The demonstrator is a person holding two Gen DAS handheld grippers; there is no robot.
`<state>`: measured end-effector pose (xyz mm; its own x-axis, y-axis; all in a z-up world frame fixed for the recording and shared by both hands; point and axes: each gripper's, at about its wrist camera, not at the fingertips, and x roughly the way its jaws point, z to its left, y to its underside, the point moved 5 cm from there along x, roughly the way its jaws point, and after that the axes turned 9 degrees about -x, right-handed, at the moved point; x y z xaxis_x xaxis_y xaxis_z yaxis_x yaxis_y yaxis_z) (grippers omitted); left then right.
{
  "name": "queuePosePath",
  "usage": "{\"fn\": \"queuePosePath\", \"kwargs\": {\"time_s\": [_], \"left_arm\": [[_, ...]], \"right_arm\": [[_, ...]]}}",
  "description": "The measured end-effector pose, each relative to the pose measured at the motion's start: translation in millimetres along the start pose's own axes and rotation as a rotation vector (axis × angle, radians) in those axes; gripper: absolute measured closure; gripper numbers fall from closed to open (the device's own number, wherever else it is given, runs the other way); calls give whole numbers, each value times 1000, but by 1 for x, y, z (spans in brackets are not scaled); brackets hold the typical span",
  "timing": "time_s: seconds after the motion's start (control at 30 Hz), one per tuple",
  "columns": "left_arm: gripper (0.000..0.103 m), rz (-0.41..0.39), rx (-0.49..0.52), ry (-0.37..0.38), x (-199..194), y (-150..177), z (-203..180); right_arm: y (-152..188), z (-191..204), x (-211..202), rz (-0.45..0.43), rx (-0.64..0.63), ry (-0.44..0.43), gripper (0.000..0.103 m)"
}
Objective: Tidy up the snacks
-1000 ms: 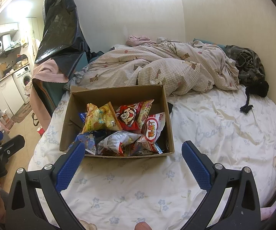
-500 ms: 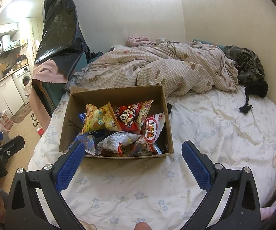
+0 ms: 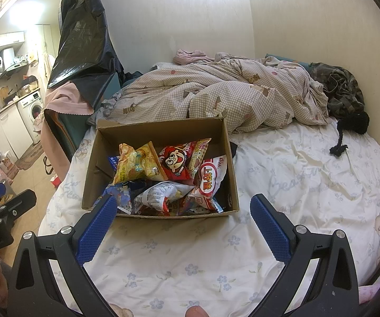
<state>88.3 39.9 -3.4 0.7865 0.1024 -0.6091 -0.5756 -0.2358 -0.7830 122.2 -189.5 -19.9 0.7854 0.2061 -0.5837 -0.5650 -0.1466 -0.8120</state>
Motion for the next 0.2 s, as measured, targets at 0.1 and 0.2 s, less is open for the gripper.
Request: {"fn": "queuePosePath", "kwargs": {"time_s": [0.1,0.2], "left_arm": [[0,-2,-2,0,0,0,0],[0,2,-4,2,1,2,0]], "right_arm": [[0,0,0,-1,1,-1,0],[-3,1,-1,1,-1,-1,0]]}}
